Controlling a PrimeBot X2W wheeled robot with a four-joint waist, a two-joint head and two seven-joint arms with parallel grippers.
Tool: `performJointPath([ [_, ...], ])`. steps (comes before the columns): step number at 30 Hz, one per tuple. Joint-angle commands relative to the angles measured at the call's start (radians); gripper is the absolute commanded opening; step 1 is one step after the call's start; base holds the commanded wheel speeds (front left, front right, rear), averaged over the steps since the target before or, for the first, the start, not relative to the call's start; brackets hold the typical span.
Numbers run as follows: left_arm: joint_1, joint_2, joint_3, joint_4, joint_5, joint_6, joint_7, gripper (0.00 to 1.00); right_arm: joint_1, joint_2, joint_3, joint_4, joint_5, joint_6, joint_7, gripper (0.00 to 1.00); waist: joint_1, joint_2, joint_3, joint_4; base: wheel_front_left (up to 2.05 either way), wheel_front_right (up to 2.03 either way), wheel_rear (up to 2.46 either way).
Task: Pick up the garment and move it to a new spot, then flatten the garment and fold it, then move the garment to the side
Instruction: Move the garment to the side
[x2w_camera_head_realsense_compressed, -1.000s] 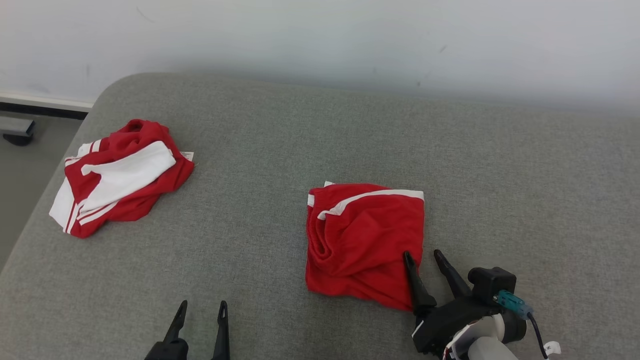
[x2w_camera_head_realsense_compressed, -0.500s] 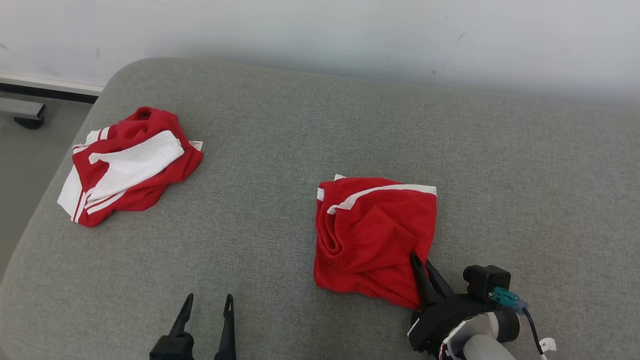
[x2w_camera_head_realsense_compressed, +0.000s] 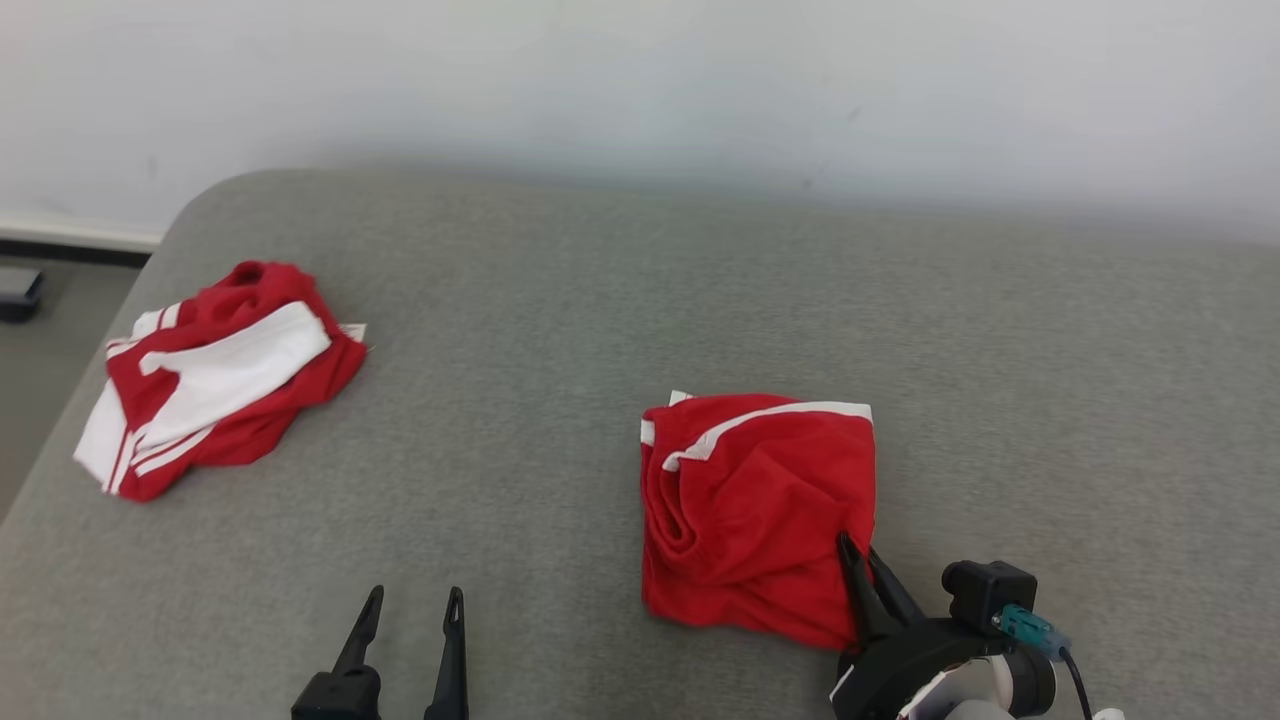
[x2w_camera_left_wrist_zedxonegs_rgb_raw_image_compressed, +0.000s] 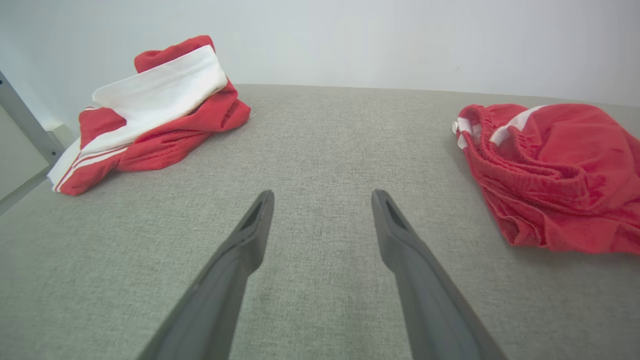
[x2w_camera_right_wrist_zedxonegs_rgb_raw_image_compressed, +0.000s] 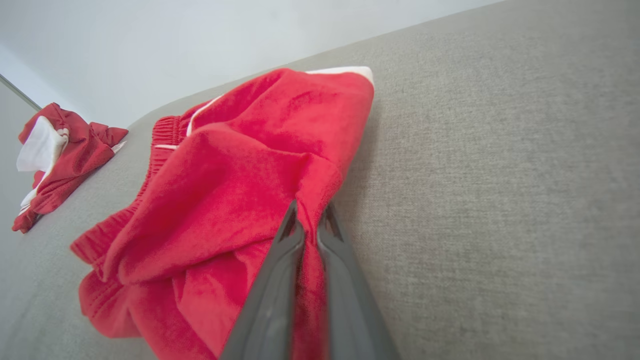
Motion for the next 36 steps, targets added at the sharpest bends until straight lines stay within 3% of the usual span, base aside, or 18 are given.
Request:
performJointPath([
  [1,0.017,-0.001,0.003,-0.004,-0.004,0.001,-0.003,1.00,0.014,0.001,0.001,-0.001,-0.011,-0.002,0.000,0.00,0.0000,0.0000,-0.031,-0.047,0.00,0.00,0.00],
  [23,-0.045,0.000,-0.055,-0.025,-0.024,-0.017,-0.003,1.00,-0.025,-0.006,0.062,-0.003,-0.004,-0.002,0.000,0.00,0.0000,0.0000,-0.012,-0.534,0.00,0.00,0.00],
  [31,-0.067,0.000,-0.065,-0.027,-0.016,-0.017,-0.003,1.00,-0.041,-0.008,0.083,-0.010,0.003,-0.002,0.000,0.00,0.0000,0.0000,0.014,-0.642,0.00,0.00,0.00],
  [36,-0.089,0.001,-0.082,-0.021,0.001,-0.025,-0.003,1.00,-0.049,-0.015,0.074,-0.023,0.014,-0.002,0.000,0.00,0.0000,0.0000,0.045,-0.655,0.00,0.00,0.00],
])
